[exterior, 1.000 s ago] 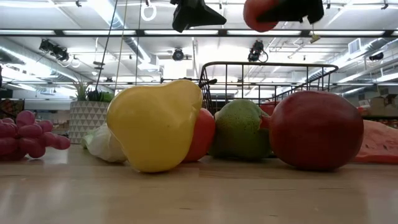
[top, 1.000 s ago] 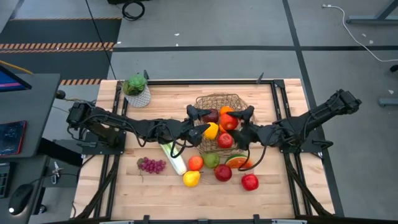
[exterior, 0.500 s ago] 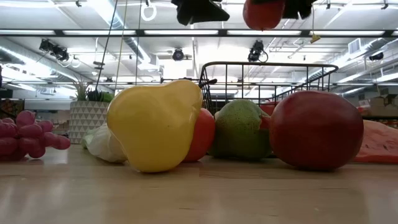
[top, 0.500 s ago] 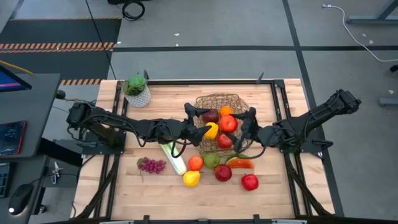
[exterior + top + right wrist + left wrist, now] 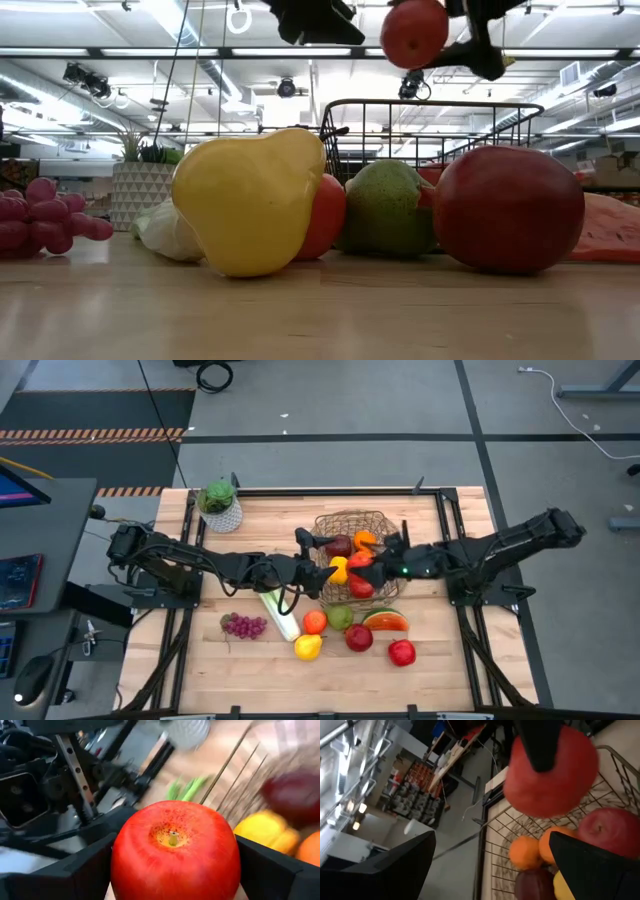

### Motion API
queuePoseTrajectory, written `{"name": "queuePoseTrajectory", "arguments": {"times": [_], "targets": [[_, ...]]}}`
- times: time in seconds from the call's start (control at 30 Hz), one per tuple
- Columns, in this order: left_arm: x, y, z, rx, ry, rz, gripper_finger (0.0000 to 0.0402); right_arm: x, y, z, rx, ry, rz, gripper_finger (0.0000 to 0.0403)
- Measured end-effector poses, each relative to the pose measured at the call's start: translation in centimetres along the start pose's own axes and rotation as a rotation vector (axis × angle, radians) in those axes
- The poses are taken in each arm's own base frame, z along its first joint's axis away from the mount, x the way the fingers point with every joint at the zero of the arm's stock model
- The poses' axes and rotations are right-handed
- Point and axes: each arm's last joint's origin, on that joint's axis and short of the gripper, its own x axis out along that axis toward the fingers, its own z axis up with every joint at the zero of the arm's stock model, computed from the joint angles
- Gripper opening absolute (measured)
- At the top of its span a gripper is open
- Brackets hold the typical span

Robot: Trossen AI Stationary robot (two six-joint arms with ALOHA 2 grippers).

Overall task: Build produce basket
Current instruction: Put the red apple into the brown wire basket

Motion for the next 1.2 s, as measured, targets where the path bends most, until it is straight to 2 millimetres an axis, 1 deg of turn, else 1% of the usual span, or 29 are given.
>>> {"name": "queuePoseTrajectory", "arguments": {"times": [0.1,0.17,0.3,0.43,0.5,0.57,0.63,0.7,0.8,0.9,1.0,1.07,1.2], "targets": [[0.0,0.0,0.0,-0.014,0.004,-0.004,0.0397,0.4,-0.1,0.6,0.051,0.109,0.081,0.0364],[0.0,-0.1,-0.1,-0.012,0.007,-0.007,0.0397,0.6,-0.4,1.0,0.043,0.172,0.113,0.0365],[-0.1,-0.4,-0.3,0.015,0.023,-0.036,0.0397,0.8,-0.9,1.8,-0.121,0.265,0.187,0.0368],[-0.2,-0.7,-0.2,-0.001,0.005,-0.078,0.0397,0.9,-2.1,2.1,-0.150,0.383,0.180,0.0371],[-0.4,-0.9,-0.1,-0.025,-0.006,-0.092,0.0397,1.0,-2.7,2.2,-0.193,0.430,0.170,0.0371],[-0.4,-1.0,-0.1,-0.038,-0.001,-0.097,0.0397,1.0,-3.3,2.3,-0.232,0.447,0.142,0.0371],[-0.4,-1.0,-0.3,-0.027,0.019,-0.102,0.0397,1.0,-3.8,2.5,-0.224,0.463,0.112,0.0370],[-0.8,-1.0,-0.3,-0.012,0.031,-0.119,0.0397,1.1,-4.1,2.9,-0.225,0.466,0.122,0.0370],[-1.7,-0.1,0.0,-0.068,0.018,-0.111,0.0397,1.2,-4.6,3.3,-0.254,0.462,0.105,0.0370],[-2.5,0.5,-0.4,-0.110,0.006,-0.118,0.0397,1.3,-5.2,3.9,-0.264,0.436,0.064,0.0370],[-3.3,1.1,-1.3,-0.136,-0.013,-0.115,0.0397,1.7,-5.8,4.3,-0.281,0.424,0.027,0.0371],[-3.6,1.6,-1.7,-0.163,-0.023,-0.102,0.0397,2.0,-6.1,4.5,-0.299,0.442,-0.022,0.0371],[-3.9,2.5,-1.9,-0.203,-0.028,-0.082,0.0397,3.3,-5.5,4.8,-0.385,0.488,-0.110,0.0371]]}}
